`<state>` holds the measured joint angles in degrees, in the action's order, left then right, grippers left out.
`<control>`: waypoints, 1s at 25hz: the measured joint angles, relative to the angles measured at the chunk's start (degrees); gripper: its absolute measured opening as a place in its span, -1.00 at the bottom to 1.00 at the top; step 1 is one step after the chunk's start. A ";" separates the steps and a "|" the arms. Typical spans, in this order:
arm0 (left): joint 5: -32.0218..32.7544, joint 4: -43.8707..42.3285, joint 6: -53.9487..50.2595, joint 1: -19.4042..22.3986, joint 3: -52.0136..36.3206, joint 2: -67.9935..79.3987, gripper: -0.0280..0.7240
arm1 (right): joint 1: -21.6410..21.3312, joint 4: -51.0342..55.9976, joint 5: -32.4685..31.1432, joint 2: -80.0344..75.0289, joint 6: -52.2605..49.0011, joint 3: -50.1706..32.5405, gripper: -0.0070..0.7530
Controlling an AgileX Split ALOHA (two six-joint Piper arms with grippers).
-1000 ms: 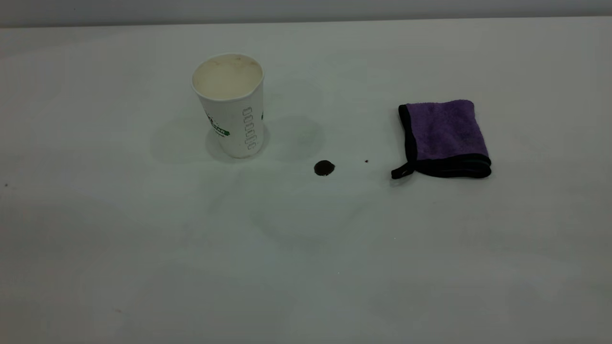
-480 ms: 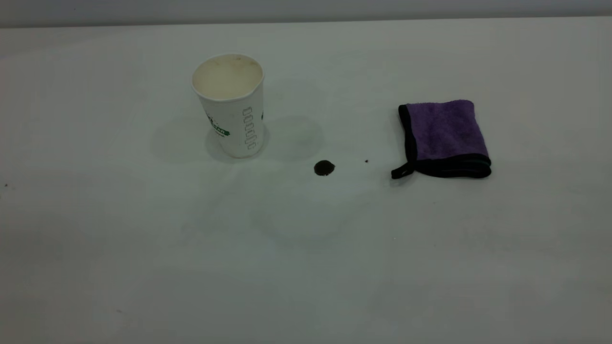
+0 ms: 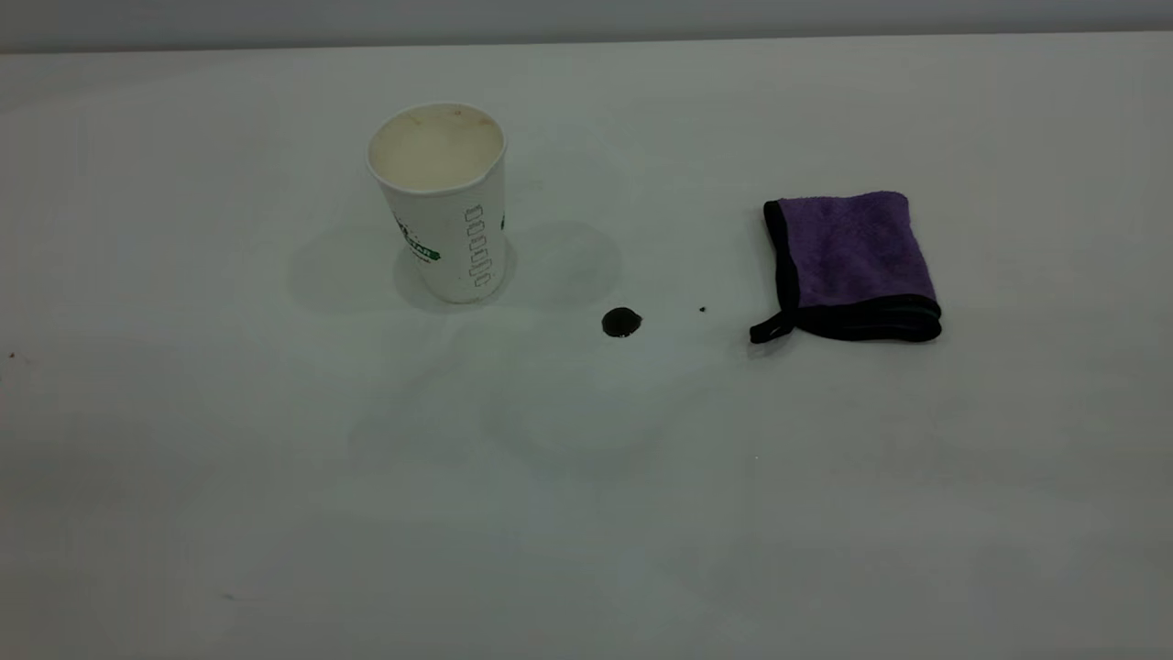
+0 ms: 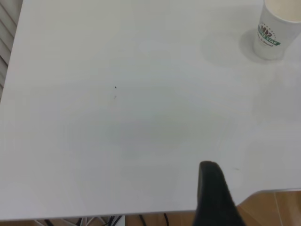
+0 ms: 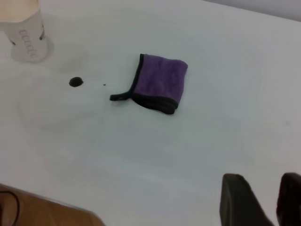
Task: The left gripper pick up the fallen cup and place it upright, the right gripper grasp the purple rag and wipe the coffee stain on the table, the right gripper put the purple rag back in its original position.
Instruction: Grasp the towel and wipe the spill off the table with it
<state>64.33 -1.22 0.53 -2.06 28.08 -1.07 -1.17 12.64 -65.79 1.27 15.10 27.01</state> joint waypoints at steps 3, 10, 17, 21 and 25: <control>0.00 0.00 0.00 1.51 0.00 -0.04 0.43 | 0.00 0.96 -0.01 -1.71 0.14 1.27 -0.27; 0.02 -0.04 0.00 4.21 0.00 -0.04 0.43 | 0.00 5.04 5.34 -17.20 6.52 4.71 0.17; 0.07 -0.04 0.00 4.21 0.00 -0.04 0.43 | 0.00 22.35 18.23 -37.61 24.27 5.13 0.46; 0.07 -0.04 0.00 4.21 0.00 -0.04 0.43 | 0.05 26.07 22.01 -52.01 30.19 6.73 0.46; 0.07 -0.04 0.00 4.21 0.00 -0.04 0.43 | 2.02 27.06 26.03 -65.07 31.75 10.42 0.46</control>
<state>64.39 -1.26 0.53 2.15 28.08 -1.11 0.86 39.71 -39.76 -63.80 46.84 37.43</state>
